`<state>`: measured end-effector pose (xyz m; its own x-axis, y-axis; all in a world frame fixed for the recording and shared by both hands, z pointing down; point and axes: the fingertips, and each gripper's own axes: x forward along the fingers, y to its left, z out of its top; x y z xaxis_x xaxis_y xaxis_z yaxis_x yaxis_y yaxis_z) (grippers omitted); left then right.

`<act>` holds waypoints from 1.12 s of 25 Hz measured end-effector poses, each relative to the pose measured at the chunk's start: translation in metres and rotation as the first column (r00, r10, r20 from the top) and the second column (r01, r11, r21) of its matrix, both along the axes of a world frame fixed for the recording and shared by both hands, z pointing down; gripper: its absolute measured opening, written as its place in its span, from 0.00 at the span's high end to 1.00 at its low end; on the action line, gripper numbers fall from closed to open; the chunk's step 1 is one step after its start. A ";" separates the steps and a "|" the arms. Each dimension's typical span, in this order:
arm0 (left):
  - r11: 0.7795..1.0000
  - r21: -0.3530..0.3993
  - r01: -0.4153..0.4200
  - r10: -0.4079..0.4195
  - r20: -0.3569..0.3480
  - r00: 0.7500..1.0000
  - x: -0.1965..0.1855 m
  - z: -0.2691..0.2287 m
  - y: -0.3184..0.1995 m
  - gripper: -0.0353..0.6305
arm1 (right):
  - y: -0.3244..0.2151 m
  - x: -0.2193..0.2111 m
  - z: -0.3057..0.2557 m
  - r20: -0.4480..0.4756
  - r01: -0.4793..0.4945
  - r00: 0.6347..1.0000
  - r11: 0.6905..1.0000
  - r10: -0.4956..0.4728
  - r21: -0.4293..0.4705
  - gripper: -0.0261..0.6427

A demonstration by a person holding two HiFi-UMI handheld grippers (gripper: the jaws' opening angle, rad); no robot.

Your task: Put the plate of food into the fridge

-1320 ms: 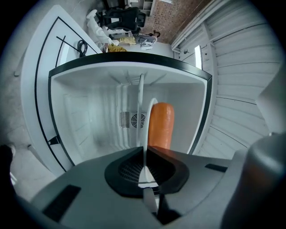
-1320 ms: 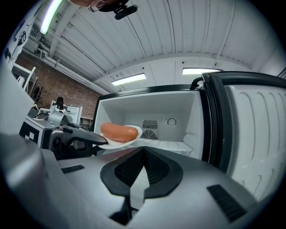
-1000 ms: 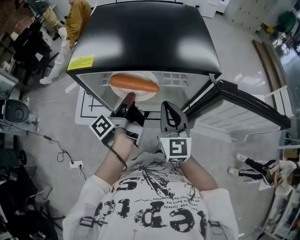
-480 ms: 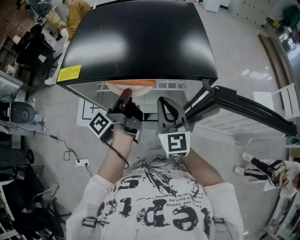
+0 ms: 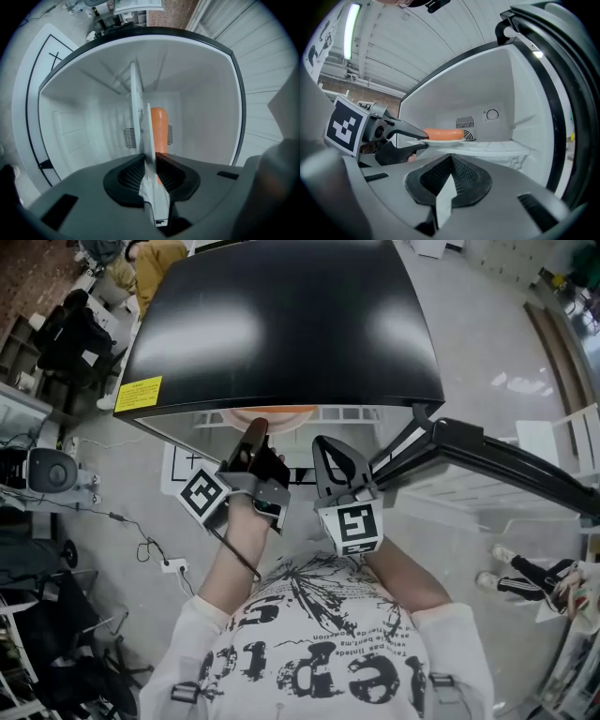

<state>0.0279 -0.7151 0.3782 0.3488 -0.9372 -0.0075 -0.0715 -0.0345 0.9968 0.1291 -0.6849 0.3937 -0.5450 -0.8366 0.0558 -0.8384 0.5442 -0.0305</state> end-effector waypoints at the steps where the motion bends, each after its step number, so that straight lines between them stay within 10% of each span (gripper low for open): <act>1: 1.000 0.003 -0.006 0.005 0.020 1.000 0.000 0.001 0.002 0.86 | 0.001 0.000 0.001 -0.004 0.000 1.000 1.000 0.000 -0.002 0.96; 18: 0.964 0.239 -0.116 0.048 0.271 0.961 -0.014 -0.012 0.036 0.74 | 0.004 -0.004 -0.014 -0.010 -0.071 0.997 0.997 0.072 0.036 0.96; 23: 0.907 0.334 -0.257 -0.024 0.650 0.760 -0.020 -0.022 0.055 0.89 | 0.017 -0.015 -0.021 0.020 -0.091 0.996 0.995 0.090 0.041 0.96; 28: 0.883 0.352 -0.310 -0.085 0.770 0.633 -0.028 -0.023 0.064 0.92 | 0.029 -0.027 -0.020 0.027 -0.105 0.994 0.994 0.104 0.020 0.96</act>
